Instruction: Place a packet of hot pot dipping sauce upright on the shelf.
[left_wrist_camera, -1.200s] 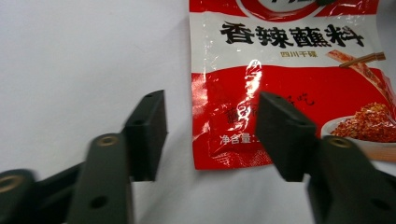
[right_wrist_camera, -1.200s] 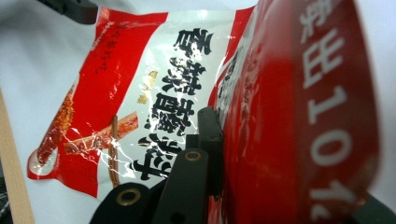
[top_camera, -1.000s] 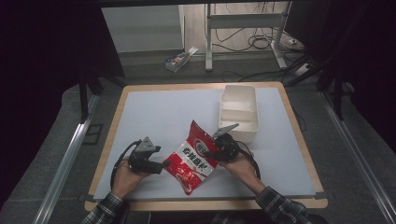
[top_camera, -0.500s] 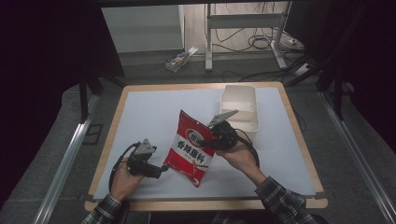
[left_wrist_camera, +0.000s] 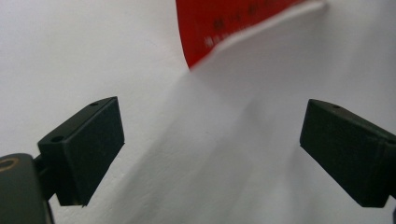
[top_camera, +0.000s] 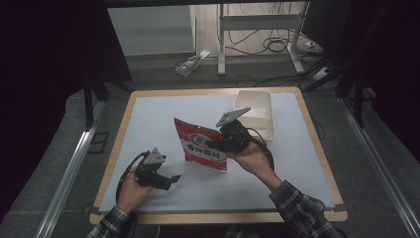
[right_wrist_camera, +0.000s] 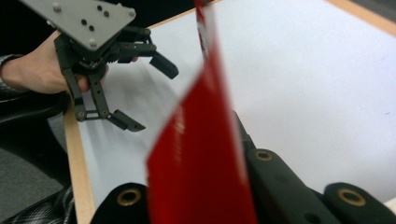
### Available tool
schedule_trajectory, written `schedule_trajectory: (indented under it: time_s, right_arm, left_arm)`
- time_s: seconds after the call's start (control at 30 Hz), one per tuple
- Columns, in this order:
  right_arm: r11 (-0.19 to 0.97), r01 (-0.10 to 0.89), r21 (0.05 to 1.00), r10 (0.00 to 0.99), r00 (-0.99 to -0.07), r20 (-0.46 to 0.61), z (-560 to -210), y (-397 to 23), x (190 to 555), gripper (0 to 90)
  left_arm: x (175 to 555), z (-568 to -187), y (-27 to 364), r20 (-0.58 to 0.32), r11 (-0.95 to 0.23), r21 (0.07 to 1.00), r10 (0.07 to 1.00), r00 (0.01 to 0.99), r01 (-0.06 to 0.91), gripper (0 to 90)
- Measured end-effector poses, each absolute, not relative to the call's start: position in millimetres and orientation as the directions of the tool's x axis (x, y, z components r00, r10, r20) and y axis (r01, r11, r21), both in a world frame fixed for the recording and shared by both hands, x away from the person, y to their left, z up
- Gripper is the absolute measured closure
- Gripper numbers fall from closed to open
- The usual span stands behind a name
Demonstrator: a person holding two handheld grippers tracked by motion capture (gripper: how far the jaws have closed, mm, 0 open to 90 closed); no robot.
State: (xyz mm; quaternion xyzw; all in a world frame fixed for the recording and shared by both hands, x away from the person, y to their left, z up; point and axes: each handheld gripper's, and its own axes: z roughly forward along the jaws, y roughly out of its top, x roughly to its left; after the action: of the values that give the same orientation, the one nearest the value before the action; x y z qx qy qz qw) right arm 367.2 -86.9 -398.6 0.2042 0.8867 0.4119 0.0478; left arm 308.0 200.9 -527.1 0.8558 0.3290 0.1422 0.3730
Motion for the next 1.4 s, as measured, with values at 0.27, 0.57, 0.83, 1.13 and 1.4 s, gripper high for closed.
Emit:
schedule_trajectory:
  time_s: [0.27, 0.57, 0.83, 1.13, 1.4]
  right_arm:
    - [0.56, 0.305, 0.771, 0.426, -0.903, 0.048, -383.6, -87.6, 378.3, 88.9]
    - [0.522, 0.302, 0.797, 0.47, -0.882, 0.027, -365.3, -90.5, 395.3, 88.9]
    - [0.507, 0.308, 0.805, 0.483, -0.875, 0.031, -356.8, -92.0, 406.3, 88.9]
    - [0.508, 0.302, 0.807, 0.502, -0.865, 0.007, -348.3, -90.3, 417.2, 88.9]
    - [0.488, 0.309, 0.816, 0.528, -0.849, 0.006, -340.3, -92.9, 429.5, 88.9]
  left_arm:
    - [308.6, -528.5, 200.2, -0.003, -0.512, 0.727, 0.664, 0.747, 0.458, 6.5]
    - [310.0, -530.7, 200.2, -0.003, -0.517, 0.727, 0.657, 0.754, 0.453, 5.5]
    - [310.5, -531.6, 199.7, 0.008, -0.523, 0.727, 0.654, 0.756, 0.445, 4.5]
    - [310.4, -531.6, 199.4, 0.008, -0.525, 0.726, 0.652, 0.758, 0.445, 4.5]
    - [310.3, -532.3, 198.5, 0.004, -0.525, 0.725, 0.652, 0.759, 0.447, 4.6]
